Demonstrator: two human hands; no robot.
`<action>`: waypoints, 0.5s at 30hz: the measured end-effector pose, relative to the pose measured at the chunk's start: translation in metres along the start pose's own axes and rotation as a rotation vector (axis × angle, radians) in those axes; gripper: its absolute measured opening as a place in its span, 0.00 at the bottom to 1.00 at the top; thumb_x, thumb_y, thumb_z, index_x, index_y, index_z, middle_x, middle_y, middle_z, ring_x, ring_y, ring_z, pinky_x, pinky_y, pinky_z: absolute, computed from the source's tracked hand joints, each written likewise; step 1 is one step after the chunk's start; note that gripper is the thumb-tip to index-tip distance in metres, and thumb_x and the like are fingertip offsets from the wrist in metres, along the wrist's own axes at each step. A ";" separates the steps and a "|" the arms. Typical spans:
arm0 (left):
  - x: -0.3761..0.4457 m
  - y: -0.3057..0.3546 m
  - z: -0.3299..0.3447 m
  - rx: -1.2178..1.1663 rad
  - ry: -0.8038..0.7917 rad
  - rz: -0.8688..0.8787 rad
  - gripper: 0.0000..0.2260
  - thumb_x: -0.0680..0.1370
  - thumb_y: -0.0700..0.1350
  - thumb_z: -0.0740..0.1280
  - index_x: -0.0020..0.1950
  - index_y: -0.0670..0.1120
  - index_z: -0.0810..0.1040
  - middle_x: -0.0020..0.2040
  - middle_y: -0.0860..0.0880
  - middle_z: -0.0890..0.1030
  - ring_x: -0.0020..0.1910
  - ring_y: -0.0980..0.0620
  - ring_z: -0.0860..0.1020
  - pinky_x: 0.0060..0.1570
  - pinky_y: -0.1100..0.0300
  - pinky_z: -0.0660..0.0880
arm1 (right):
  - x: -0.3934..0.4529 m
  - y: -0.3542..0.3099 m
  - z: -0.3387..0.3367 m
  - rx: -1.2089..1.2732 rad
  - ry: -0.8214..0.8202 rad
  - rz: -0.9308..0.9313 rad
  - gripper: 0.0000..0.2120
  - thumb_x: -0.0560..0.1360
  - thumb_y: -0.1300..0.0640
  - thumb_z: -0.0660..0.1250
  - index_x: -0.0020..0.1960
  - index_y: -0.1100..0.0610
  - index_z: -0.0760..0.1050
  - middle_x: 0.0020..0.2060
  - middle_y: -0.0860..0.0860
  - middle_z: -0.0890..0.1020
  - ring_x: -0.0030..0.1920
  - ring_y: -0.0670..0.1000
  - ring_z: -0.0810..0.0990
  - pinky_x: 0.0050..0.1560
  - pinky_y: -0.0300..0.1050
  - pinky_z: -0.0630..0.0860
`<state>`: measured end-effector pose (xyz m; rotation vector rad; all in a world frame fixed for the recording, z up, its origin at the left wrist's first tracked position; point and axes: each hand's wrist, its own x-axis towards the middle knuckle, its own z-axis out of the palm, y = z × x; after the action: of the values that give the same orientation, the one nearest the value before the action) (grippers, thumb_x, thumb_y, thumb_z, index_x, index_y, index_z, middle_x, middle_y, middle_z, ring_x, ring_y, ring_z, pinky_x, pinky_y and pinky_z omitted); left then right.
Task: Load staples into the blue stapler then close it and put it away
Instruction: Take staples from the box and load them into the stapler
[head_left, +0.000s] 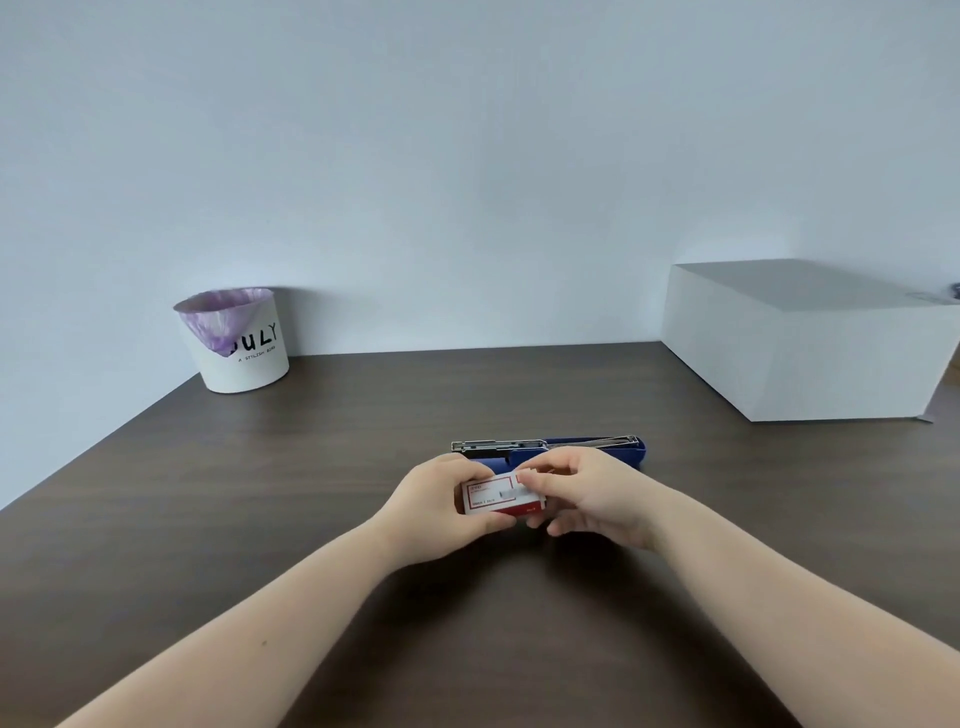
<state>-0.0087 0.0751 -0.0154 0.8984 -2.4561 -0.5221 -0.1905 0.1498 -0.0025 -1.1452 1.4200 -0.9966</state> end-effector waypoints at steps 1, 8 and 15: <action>0.000 -0.001 -0.001 -0.003 -0.001 0.001 0.19 0.67 0.56 0.73 0.55 0.49 0.80 0.47 0.54 0.79 0.48 0.56 0.76 0.49 0.65 0.71 | 0.000 0.001 -0.001 0.039 -0.008 -0.001 0.13 0.76 0.56 0.66 0.59 0.59 0.77 0.47 0.57 0.85 0.36 0.48 0.83 0.30 0.36 0.78; 0.002 -0.007 -0.015 -0.063 0.024 -0.022 0.21 0.64 0.58 0.72 0.54 0.50 0.80 0.47 0.53 0.81 0.47 0.55 0.78 0.50 0.58 0.77 | -0.004 0.005 -0.009 0.218 -0.005 -0.045 0.13 0.76 0.60 0.67 0.60 0.56 0.78 0.48 0.55 0.85 0.38 0.48 0.84 0.31 0.38 0.80; 0.006 -0.008 -0.015 -0.068 0.021 -0.017 0.19 0.66 0.53 0.75 0.54 0.49 0.80 0.48 0.52 0.81 0.47 0.54 0.78 0.50 0.59 0.77 | 0.002 0.000 -0.003 -0.039 0.194 -0.125 0.08 0.74 0.55 0.70 0.50 0.57 0.77 0.45 0.56 0.86 0.38 0.50 0.83 0.28 0.41 0.77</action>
<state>-0.0008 0.0628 -0.0051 0.8932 -2.3993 -0.5953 -0.1935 0.1479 -0.0020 -1.2039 1.5403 -1.1995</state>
